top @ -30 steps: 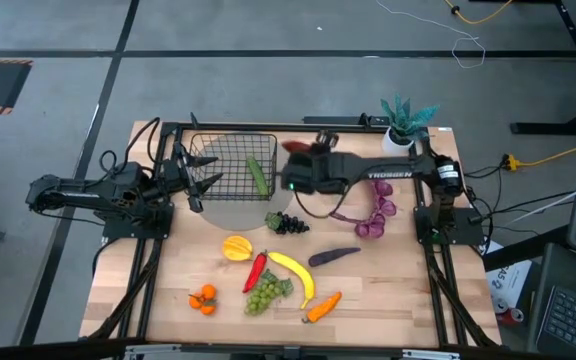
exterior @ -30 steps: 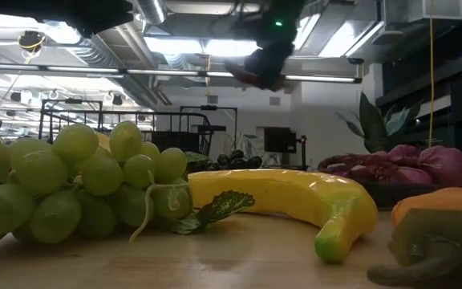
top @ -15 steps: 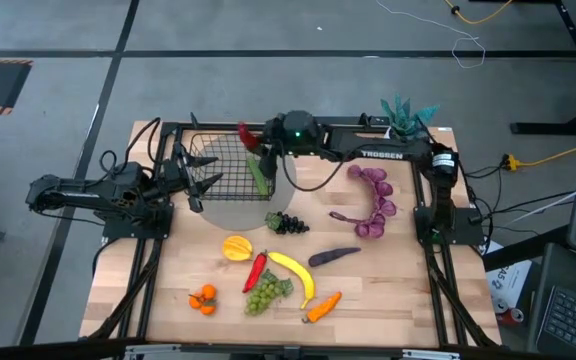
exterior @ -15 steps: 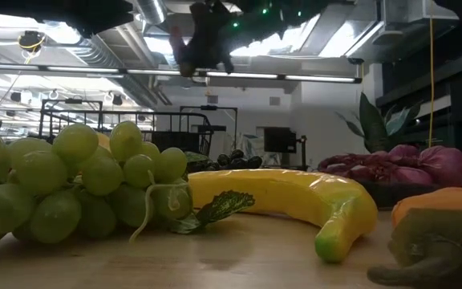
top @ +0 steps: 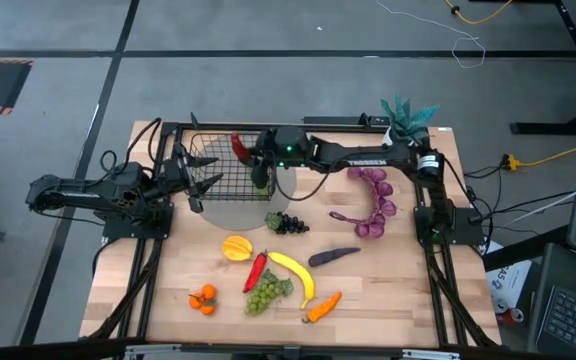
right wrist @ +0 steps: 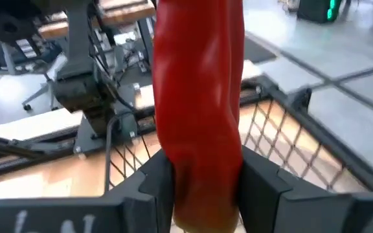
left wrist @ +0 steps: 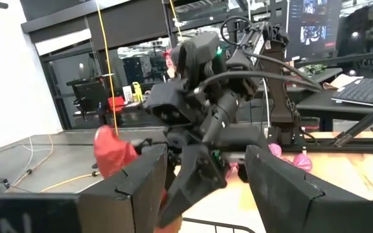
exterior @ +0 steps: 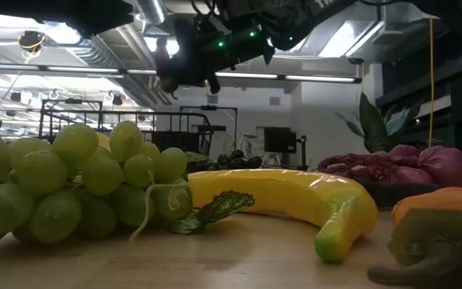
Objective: Build produce basket
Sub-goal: Put the dark red chili pepper into the wire basket
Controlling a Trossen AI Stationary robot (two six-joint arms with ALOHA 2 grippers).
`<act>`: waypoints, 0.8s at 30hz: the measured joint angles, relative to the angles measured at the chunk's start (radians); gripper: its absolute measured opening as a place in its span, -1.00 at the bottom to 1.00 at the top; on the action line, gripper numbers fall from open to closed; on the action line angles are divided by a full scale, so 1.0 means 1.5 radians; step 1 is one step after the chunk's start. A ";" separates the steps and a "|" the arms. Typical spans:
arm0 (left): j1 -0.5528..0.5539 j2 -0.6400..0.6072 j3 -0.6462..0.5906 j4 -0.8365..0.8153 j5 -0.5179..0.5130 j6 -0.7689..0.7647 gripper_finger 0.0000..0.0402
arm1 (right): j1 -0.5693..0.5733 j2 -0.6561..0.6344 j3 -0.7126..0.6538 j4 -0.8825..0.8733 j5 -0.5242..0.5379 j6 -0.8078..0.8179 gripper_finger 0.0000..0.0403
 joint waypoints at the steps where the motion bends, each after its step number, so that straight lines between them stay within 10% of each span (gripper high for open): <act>1: 0.000 0.000 0.000 0.000 0.000 0.000 0.02 | 0.000 0.002 0.000 -0.003 0.000 0.008 -0.35; 24: 0.000 0.000 0.000 -0.001 0.000 0.000 0.02 | 0.002 0.007 0.000 -0.005 -0.008 -0.065 -0.28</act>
